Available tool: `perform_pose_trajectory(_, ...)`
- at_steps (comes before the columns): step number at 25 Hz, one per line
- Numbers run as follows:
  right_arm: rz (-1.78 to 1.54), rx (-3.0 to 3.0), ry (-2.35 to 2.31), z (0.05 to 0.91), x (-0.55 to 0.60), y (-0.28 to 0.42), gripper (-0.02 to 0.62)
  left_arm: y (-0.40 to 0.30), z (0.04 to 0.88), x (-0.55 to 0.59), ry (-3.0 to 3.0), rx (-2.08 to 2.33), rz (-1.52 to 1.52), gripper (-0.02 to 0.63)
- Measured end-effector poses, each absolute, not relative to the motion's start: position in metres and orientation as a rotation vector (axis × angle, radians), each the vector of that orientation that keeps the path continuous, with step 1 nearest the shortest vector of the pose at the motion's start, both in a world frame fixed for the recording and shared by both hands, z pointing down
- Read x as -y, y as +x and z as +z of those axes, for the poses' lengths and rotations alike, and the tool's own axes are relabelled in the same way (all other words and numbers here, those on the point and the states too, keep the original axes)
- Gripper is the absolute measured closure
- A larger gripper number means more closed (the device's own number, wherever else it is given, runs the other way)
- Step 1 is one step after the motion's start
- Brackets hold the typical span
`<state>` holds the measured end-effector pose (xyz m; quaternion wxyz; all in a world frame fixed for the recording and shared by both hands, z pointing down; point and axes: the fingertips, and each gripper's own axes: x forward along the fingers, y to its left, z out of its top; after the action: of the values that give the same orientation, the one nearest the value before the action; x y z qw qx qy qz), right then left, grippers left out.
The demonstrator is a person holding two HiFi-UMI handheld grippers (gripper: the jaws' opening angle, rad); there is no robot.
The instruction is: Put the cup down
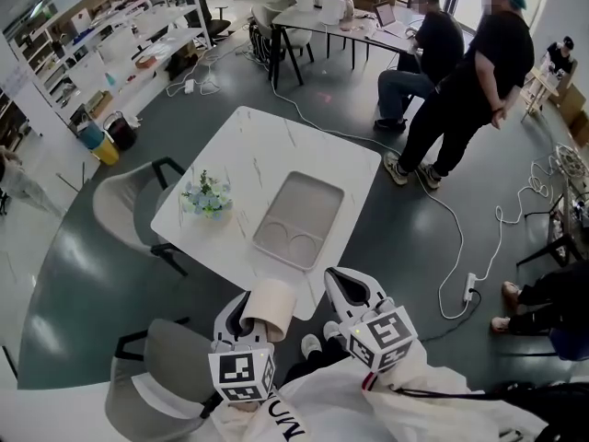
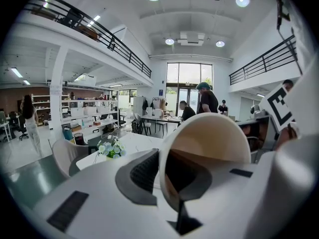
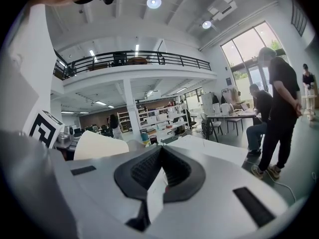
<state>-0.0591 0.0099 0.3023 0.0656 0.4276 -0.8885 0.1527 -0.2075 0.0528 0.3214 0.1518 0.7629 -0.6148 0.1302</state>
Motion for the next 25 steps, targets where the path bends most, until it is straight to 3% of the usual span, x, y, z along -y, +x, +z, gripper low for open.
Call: perform_pose_trajectory(25,0.538,2.706,1.110,0.337,0.052,-0.052,0.591,-0.193,0.359,-0.006,2.047,1.812,0.522,0.560)
